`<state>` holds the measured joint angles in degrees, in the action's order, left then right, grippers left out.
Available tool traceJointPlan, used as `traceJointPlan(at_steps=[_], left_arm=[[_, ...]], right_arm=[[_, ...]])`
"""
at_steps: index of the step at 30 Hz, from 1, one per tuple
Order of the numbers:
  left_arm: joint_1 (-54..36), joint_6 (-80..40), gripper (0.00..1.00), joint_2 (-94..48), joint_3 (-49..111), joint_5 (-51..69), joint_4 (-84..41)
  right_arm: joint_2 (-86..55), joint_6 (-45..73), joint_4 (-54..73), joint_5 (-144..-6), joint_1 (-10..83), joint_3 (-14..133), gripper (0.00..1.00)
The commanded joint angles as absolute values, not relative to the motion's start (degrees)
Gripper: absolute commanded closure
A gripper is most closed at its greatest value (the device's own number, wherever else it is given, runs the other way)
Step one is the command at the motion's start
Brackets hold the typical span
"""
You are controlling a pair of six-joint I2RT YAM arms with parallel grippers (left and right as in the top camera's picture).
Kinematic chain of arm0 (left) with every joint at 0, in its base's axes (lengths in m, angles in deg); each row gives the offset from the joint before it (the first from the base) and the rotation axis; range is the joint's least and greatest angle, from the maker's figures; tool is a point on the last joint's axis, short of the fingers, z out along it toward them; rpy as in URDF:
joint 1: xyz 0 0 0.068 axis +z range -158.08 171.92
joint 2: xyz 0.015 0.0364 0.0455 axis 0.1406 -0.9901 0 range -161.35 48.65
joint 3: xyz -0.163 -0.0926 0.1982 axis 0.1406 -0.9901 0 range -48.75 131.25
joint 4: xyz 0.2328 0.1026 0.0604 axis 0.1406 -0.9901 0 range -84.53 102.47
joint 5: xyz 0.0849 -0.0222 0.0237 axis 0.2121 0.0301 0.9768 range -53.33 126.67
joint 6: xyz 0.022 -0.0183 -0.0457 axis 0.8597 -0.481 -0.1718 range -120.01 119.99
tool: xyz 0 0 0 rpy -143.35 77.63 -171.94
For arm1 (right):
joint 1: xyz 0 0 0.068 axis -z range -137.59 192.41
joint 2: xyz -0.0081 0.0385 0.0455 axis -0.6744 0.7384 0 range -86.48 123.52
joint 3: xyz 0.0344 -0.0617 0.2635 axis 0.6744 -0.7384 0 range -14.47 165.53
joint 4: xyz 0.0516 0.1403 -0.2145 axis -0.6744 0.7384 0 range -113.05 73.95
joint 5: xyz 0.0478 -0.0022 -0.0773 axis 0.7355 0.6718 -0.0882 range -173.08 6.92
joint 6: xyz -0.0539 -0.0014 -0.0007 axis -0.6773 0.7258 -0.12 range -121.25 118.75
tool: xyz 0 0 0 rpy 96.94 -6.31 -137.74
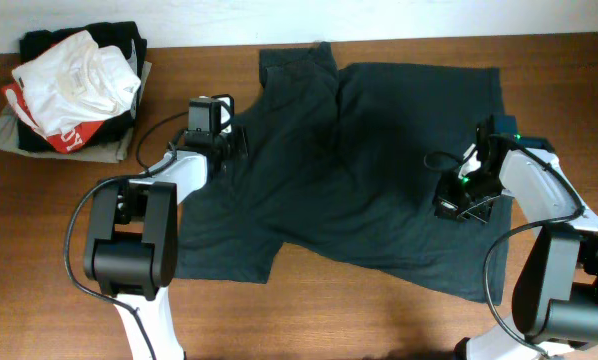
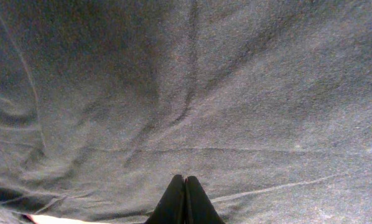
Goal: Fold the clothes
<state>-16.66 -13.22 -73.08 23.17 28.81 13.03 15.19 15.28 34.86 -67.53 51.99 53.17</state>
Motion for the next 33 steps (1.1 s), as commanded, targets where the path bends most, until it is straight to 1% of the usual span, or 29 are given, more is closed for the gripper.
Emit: traceJointPlan(at_steps=[1, 4, 7, 10, 15, 22, 24, 25, 27, 28, 29, 30, 31, 32, 33], left_arm=[[-14.59, -11.88, 1.00, -75.12, 22.97, 34.67, 9.73], [-12.12, -11.88, 1.00, -75.09, 22.97, 36.83, 6.36], [-9.06, -11.88, 1.00, -75.09, 22.97, 41.29, 2.67], [-7.13, -11.88, 1.00, -74.99, 22.97, 41.44, 0.68], [-6.52, -11.88, 1.00, -72.56, 22.97, 42.86, -0.55], [-6.52, -11.88, 1.00, -60.45, 22.97, 44.11, -3.30], [-6.52, -11.88, 0.98, -55.80, 22.97, 44.24, -4.74], [-6.52, -11.88, 0.93, -52.95, 22.97, 44.26, -5.79], [-6.52, -11.88, 0.68, -48.01, 22.97, 44.22, -7.98], [-6.52, -11.88, 0.60, -45.09, 22.97, 44.17, -9.60], [-6.52, -11.88, 0.42, -42.09, 22.97, 43.98, -11.52], [-6.54, -11.88, 0.26, -40.43, 22.97, 43.96, -12.85], [-6.54, -11.88, 0.06, -37.63, 22.97, 43.67, -15.39], [-6.52, -11.88, 0.01, -35.88, 22.97, 43.54, -17.27], [-6.52, -11.88, 0.01, -33.83, 22.97, 43.54, -19.96]], right_arm=[[15.28, 16.83, 35.58, -70.04, 51.42, 52.90, 0.96], [15.28, 20.59, 37.19, -76.14, 51.40, 52.90, 0.96], [15.28, 20.48, 36.93, -76.53, 51.42, 52.93, 0.96], [15.28, 20.51, 35.99, -76.47, 51.42, 52.93, 0.96], [15.28, 20.72, 34.57, -76.51, 51.42, 52.93, 0.96], [15.28, 24.64, 33.43, -80.18, 51.47, 52.97, 0.96], [15.26, 24.77, 33.46, -80.88, 51.47, 53.41, 0.96], [15.26, 24.79, 33.68, -81.49, 51.51, 53.95, 0.96], [15.26, 24.79, 34.83, -81.63, 51.58, 55.55, 0.96], [15.23, 24.77, 36.65, -81.63, 51.58, 57.34, 0.96], [15.19, 24.77, 38.05, -81.60, 51.58, 58.76, 0.96], [15.15, 24.77, 39.40, -81.60, 51.58, 60.14, 0.96], [15.08, 24.77, 40.91, -81.58, 51.58, 61.80, 0.96], [15.01, 24.75, 42.42, -81.17, 51.58, 63.44, 0.96], [14.97, 24.72, 43.75, -80.36, 51.58, 64.88, 0.93]])
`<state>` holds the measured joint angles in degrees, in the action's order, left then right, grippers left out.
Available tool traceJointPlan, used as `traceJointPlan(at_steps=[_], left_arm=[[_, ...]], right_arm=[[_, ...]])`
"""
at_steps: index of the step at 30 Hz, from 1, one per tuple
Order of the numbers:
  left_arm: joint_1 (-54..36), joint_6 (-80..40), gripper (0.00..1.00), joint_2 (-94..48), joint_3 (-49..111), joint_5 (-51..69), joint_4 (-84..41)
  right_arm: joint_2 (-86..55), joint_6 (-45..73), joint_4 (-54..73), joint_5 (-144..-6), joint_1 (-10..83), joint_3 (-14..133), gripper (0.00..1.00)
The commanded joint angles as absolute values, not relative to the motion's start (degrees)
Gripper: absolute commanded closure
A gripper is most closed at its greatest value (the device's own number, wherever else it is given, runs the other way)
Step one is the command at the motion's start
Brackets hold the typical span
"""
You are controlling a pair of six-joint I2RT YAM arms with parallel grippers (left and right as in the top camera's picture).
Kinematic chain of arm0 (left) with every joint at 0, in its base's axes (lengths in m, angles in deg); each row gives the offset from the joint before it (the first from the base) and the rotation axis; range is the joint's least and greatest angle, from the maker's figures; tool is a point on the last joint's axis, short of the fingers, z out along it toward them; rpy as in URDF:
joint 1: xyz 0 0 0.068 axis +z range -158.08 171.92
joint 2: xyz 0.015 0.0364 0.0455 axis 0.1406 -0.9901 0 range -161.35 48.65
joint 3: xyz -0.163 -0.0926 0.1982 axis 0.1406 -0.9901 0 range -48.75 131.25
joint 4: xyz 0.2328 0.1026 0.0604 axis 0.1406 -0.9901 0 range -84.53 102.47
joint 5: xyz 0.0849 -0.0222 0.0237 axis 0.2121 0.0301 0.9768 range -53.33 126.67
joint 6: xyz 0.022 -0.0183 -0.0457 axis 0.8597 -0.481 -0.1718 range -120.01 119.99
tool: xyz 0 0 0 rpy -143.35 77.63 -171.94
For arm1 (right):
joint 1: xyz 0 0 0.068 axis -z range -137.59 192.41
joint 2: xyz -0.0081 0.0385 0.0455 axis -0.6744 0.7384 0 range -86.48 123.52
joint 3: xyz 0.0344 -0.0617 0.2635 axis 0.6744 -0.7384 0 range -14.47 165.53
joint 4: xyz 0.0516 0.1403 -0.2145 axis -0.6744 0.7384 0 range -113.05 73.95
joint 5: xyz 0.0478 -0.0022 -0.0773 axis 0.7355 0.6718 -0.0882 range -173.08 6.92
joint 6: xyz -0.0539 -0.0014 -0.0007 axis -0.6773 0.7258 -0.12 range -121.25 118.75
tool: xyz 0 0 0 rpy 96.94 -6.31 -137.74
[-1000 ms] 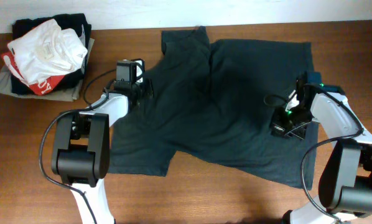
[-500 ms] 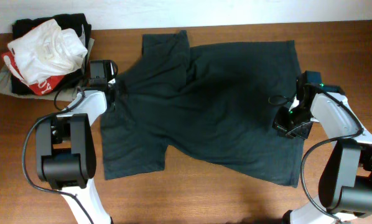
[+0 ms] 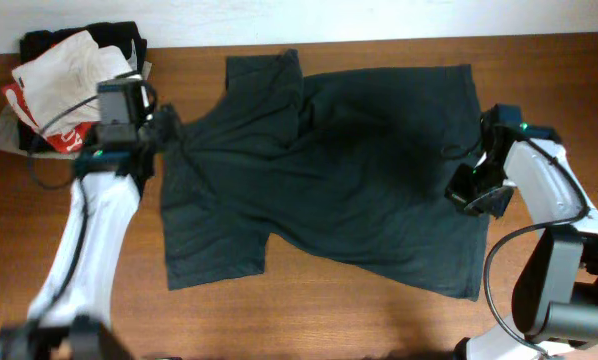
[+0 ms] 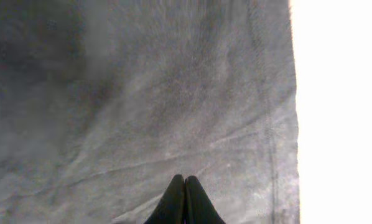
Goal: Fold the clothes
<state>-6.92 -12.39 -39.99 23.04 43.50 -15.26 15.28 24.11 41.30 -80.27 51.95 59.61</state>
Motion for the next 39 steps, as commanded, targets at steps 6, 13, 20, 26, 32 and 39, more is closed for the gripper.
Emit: traceJointPlan(at_steps=[6, 13, 20, 26, 32, 39], left_arm=[[-6.52, -11.91, 0.01, -27.82, 22.97, 38.80, -33.90], [-6.52, -11.91, 0.01, -27.69, 22.97, 33.40, -43.17], [-6.52, -17.92, 0.01, -25.96, 22.34, 34.47, -57.90], [-6.52, -20.26, 0.01, -25.96, 13.01, 33.09, -58.71], [-3.16, -24.41, 0.01, -26.00, 4.42, 38.75, -50.23], [7.42, -22.73, 0.02, -26.00, -0.81, 38.10, -45.75]], right_arm=[[14.91, 14.60, 46.42, -67.51, 51.40, 67.29, 0.01], [12.81, 15.11, 50.37, -65.28, 51.42, 67.29, 0.01], [2.71, 18.23, 57.22, -71.77, 51.40, 66.52, 0.01], [-4.20, 18.98, 58.09, -72.82, 51.40, 59.33, 0.01], [-4.70, 18.93, 57.08, -72.82, 51.40, 55.68, 0.01], [-4.70, 18.71, 54.18, -72.82, 51.40, 53.38, 0.01]])
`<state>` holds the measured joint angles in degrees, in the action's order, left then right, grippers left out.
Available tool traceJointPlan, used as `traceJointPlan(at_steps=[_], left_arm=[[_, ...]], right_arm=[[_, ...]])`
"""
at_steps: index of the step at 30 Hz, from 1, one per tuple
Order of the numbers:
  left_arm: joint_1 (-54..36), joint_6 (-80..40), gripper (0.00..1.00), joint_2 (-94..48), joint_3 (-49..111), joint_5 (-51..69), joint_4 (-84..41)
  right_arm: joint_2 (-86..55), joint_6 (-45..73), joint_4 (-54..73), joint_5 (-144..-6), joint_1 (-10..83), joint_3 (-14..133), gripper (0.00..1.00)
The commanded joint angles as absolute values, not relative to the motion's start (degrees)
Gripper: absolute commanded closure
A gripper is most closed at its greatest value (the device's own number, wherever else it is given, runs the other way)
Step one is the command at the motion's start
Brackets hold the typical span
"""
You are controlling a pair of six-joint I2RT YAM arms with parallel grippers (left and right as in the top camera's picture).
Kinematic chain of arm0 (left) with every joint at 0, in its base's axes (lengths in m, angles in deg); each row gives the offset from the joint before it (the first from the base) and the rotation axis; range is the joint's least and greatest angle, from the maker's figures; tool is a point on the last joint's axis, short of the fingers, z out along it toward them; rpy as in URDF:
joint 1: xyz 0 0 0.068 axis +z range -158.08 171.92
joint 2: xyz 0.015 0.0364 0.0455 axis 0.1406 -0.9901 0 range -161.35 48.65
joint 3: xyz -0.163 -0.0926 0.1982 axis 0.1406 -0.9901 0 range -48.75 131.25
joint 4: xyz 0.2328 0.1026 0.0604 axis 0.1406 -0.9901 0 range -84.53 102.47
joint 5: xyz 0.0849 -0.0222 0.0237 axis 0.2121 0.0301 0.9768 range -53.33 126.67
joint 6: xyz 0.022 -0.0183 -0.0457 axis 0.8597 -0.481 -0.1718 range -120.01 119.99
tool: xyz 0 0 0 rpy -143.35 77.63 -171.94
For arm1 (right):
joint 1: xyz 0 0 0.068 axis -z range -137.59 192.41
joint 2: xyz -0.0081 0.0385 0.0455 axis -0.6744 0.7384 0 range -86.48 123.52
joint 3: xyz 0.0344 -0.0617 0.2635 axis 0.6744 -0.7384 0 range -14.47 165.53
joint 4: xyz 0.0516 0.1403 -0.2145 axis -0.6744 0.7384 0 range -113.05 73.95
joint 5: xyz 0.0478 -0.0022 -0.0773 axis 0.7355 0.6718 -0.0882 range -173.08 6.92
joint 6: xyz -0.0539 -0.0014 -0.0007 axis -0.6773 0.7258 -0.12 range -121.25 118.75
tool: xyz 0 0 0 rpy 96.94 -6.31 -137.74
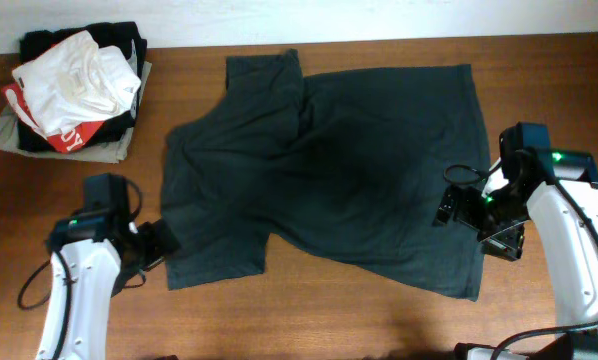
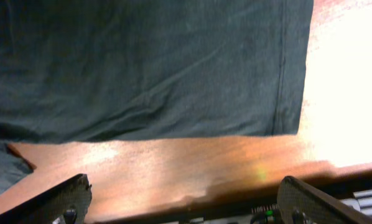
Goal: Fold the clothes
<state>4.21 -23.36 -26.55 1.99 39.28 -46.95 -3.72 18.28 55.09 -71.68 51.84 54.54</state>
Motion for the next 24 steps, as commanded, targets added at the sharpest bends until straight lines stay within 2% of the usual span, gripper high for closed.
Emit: traceJointPlan(at_steps=[1, 4, 7, 18, 24], left_arm=[[7.86, -22.20, 0.02, -26.00, -1.75, 37.33, -45.09], [7.84, -19.12, 0.08, -26.00, -4.02, 35.32, -44.28], [7.77, -16.54, 0.08, -26.00, -5.07, 31.45, -44.02], [7.31, -16.65, 0.10, -26.86, -8.56, 31.48, -40.89], [7.31, -19.27, 0.10, -29.26, -8.59, 35.56, -40.33]], right_arm=[[-4.70, 18.71, 53.81, -72.82, 51.40, 53.17, 0.01], [-4.70, 18.71, 52.30, -72.82, 51.40, 52.93, 0.01], [-4.70, 18.71, 51.20, -72.82, 51.40, 52.93, 0.01], [-4.70, 18.69, 49.37, -74.85, 51.40, 52.93, 0.02], [-4.70, 18.69, 48.89, -76.10, 51.40, 52.93, 0.01]])
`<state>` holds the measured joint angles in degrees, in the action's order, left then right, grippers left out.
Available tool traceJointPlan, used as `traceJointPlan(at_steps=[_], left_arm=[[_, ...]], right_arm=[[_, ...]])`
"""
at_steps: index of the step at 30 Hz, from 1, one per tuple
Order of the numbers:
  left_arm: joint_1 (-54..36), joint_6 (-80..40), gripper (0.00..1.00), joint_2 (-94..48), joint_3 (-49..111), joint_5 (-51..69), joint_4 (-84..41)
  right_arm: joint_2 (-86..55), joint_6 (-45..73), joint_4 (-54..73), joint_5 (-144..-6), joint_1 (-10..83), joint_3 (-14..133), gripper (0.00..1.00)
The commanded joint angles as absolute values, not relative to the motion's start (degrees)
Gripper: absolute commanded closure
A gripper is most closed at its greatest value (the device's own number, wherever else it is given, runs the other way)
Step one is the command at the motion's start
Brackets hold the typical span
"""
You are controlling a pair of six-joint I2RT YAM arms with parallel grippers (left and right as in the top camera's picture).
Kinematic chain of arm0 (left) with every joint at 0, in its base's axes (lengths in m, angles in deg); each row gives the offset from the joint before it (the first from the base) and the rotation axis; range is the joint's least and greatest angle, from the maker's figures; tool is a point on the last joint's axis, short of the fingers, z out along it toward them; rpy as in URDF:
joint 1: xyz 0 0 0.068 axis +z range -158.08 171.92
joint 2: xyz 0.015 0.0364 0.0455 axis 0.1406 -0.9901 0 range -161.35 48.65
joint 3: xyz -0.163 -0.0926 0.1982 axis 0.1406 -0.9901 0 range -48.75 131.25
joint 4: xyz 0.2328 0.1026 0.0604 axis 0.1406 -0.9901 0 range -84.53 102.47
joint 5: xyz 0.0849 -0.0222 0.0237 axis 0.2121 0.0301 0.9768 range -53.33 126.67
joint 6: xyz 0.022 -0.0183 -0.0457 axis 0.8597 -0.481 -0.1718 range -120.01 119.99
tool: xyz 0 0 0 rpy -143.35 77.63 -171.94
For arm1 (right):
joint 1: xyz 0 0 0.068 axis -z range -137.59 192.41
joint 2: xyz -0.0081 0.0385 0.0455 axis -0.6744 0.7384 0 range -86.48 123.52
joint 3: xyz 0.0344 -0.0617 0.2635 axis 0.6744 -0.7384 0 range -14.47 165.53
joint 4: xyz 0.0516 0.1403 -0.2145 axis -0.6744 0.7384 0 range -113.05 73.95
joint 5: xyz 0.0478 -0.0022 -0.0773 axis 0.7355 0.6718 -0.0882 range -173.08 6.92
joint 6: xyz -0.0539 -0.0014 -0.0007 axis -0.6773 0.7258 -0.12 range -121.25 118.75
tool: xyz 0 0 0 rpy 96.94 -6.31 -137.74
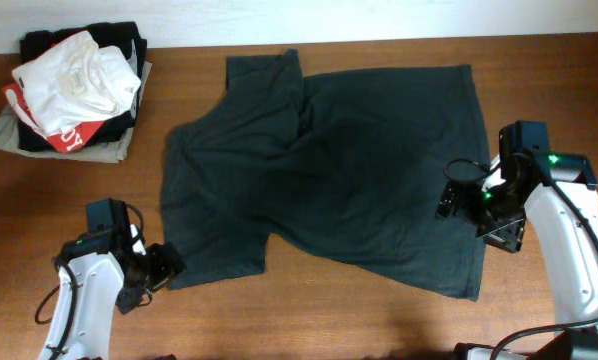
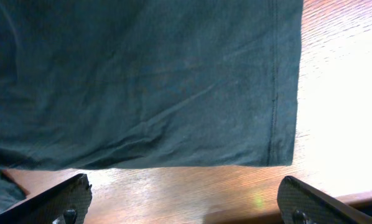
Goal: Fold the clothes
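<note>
A dark green T-shirt lies spread and wrinkled on the wooden table, with a sleeve folded up at the back. My right gripper hovers over the shirt's right edge and stands wide open. In the right wrist view the right gripper has bare wood between its fingertips, with the shirt's hem corner just ahead of them. My left gripper is at the shirt's front left corner. The overhead view does not show how its jaws stand.
A pile of folded clothes, white, red, black and khaki, sits at the back left corner. Bare wood lies left of the shirt. The table's back edge meets a white wall.
My left gripper has shifted a little toward the front, closer to the shirt's front left corner. My right gripper moved slightly in over the hem. The shirt lies as before.
First both grippers were on the shirt, the right one shut against the cloth. Then the shirt lay further left, with the left gripper at its left shoulder. Later the right gripper was open beside the right hem and the left arm near the front left corner, as now.
</note>
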<state>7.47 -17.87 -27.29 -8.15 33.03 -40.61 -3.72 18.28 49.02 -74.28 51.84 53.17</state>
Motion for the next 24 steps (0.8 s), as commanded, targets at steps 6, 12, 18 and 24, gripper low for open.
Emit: traceJointPlan(at_steps=[6, 12, 18, 24], left_arm=[[7.29, -19.25, 0.10, -34.94, -8.59, 35.37, -38.29], [7.29, -19.23, 0.11, -35.80, -8.59, 35.43, -37.24], [7.29, -19.23, 0.15, -36.93, -8.61, 35.43, -36.76], [7.29, -19.25, 0.15, -41.41, -8.61, 34.47, -35.98]], right_arm=[[-4.70, 18.69, 48.84, -76.12, 51.40, 52.93, 0.01], [-4.70, 18.69, 48.58, -76.29, 51.40, 52.93, 0.01], [-4.70, 18.76, 48.19, -76.29, 51.40, 52.93, 0.01], [-4.70, 19.70, 47.95, -76.34, 51.42, 52.93, 0.01]])
